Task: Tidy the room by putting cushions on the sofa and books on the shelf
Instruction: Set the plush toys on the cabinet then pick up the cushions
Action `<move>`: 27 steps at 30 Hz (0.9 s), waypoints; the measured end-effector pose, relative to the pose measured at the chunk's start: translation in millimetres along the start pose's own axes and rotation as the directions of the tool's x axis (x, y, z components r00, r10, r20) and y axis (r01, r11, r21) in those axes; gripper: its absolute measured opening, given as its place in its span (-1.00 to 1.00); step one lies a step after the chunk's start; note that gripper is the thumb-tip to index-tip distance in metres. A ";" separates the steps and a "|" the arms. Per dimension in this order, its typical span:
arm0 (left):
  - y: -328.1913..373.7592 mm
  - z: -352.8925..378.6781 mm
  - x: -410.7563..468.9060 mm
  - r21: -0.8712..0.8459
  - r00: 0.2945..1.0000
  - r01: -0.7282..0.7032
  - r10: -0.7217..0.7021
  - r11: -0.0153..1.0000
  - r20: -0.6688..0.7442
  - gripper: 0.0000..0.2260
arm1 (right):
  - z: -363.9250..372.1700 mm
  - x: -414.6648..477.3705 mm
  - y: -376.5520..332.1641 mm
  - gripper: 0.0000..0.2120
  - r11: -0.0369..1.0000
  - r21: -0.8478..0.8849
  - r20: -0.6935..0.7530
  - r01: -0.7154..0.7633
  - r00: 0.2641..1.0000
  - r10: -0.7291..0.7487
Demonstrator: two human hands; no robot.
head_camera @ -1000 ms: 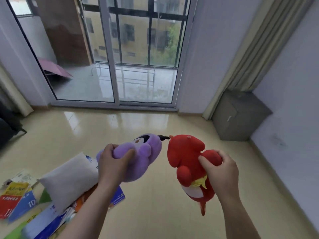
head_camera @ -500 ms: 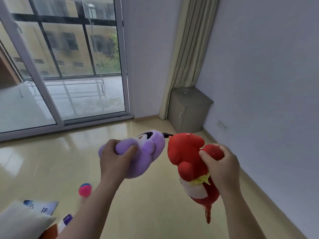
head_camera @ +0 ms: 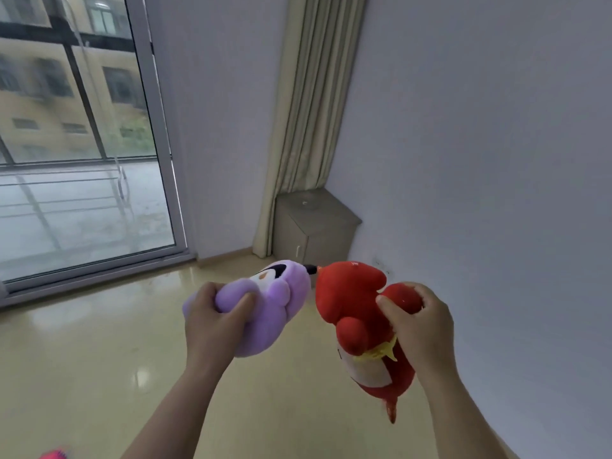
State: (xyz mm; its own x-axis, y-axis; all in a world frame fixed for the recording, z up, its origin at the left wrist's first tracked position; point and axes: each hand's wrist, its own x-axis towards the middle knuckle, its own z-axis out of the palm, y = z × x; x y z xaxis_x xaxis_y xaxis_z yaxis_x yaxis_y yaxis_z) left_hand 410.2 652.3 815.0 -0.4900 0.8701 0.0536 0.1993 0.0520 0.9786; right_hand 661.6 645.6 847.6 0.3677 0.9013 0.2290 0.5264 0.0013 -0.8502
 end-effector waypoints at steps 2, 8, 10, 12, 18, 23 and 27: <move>5.6 17.0 25.5 0.007 1.000 -0.017 0.017 1.000 -0.002 -0.72 | 9.4 26.7 -2.0 -0.82 1.000 -0.001 -0.017 0.007 1.000 -0.007; 13.0 63.0 92.7 0.008 0.999 -0.039 0.039 0.999 -0.008 -0.71 | 35.9 100.7 6.7 -0.80 1.000 0.015 -0.030 -0.026 0.999 0.026; 15.4 83.2 119.9 0.007 0.999 -0.049 0.049 0.999 -0.013 -0.69 | 45.0 132.5 11.9 -0.81 0.999 0.038 -0.049 -0.038 0.998 0.039; 19.5 106.3 146.7 0.012 0.997 -0.069 0.069 0.998 -0.014 -0.67 | 54.6 165.9 18.1 -0.82 0.998 0.053 -0.063 -0.035 0.997 0.038; 37.3 186.9 230.4 0.037 0.992 -0.123 0.124 0.992 -0.011 -0.71 | 82.9 282.8 33.1 -0.85 0.997 0.079 -0.067 -0.010 0.998 0.015; 49.1 249.8 293.2 0.020 0.993 -0.121 0.120 0.992 0.009 -0.71 | 97.0 371.7 45.8 -0.84 0.996 0.094 -0.077 -0.002 0.997 0.009; 50.7 296.6 339.9 0.015 0.992 -0.123 0.123 0.992 0.017 -0.70 | 112.0 432.3 59.0 -0.83 0.996 0.092 -0.071 -0.017 0.997 0.024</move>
State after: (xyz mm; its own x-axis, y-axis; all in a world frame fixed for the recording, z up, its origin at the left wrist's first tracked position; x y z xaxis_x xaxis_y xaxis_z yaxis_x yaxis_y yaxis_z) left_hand 505.4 1096.0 823.9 -0.4470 0.8782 0.1701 0.2712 -0.0482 0.9613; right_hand 765.8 1083.9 843.3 0.4335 0.8680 0.2421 0.4474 0.0259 -0.8940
